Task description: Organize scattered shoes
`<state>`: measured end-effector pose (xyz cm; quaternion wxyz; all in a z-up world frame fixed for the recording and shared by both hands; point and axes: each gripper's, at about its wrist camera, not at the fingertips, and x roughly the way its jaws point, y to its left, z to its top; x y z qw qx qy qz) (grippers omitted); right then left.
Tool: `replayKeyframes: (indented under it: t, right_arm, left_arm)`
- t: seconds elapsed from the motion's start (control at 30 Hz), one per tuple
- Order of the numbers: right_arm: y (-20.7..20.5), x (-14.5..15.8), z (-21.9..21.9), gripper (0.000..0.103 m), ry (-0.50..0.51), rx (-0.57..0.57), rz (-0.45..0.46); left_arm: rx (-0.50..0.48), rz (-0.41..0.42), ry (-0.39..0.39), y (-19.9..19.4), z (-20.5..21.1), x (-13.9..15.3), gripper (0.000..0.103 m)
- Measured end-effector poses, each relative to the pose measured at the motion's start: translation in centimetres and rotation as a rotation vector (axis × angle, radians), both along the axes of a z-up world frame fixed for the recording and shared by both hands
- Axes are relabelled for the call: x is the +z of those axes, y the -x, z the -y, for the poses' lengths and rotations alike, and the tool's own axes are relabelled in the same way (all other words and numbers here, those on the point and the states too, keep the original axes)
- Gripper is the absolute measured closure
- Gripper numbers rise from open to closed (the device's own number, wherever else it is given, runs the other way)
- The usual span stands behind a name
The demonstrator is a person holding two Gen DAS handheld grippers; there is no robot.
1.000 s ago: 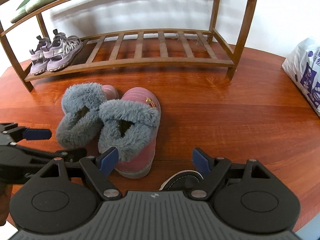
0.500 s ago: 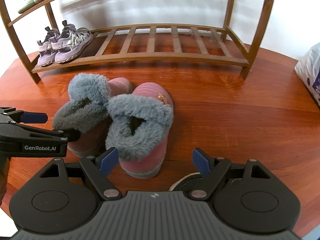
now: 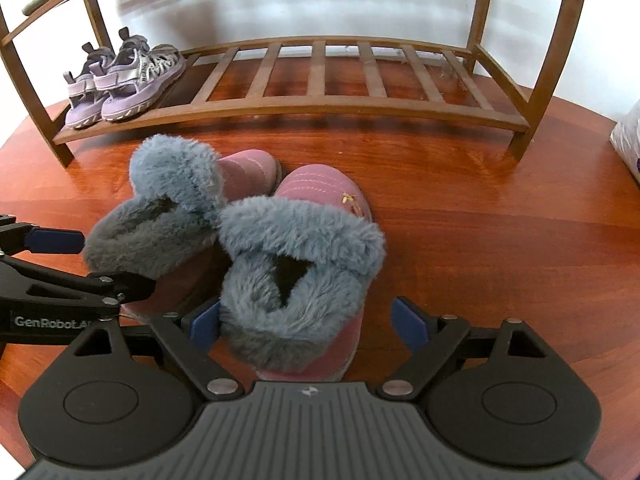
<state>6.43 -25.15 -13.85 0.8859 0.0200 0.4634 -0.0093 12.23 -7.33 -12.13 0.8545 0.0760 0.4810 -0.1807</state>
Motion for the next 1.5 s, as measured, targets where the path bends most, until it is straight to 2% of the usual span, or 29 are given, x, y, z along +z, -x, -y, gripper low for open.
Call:
replayKeyframes:
  t: [0.13, 0.27, 0.33, 0.43, 0.6, 0.9, 1.13, 1.5]
  right_arm:
    - [-0.6, -0.8, -0.2, 0.012, 0.011, 0.013, -0.019]
    - [-1.5, -1.8, -0.7, 0.013, 0.023, 0.019, -0.033]
    - [-2.0, -2.3, -0.9, 0.019, 0.034, 0.017, -0.041]
    - [-2.7, -2.9, -0.7, 0.020, 0.037, 0.009, -0.048]
    - [-3.1, -3.2, -0.5, 0.027, 0.024, 0.010, -0.048]
    - [-1.9, -1.5, 1.4, 0.030, -0.036, -0.028, -0.018]
    - [-0.9, 0.4, 3.2, 0.030, -0.055, -0.069, 0.014]
    - [0.2, 1.1, 4.7, 0.030, -0.065, -0.113, 0.013]
  left_arm:
    - [-0.012, -0.019, 0.015, 0.1, -0.5, 0.1, 0.019]
    - [-0.032, -0.006, -0.002, 0.7, -0.4, 0.4, 0.019]
    - [-0.062, 0.019, -0.028, 1.3, -0.2, 0.7, 0.019]
    - [-0.107, 0.054, -0.060, 2.2, 0.0, 1.2, 0.019]
    - [-0.107, 0.053, -0.056, 2.0, 0.0, 1.6, 0.018]
    - [-0.093, 0.018, -0.049, -0.3, 1.2, 0.8, 0.014]
    - [-0.117, -0.010, -0.054, -2.1, 3.2, -0.7, 0.014]
    - [-0.133, -0.046, -0.067, -5.2, 5.0, -3.0, 0.015]
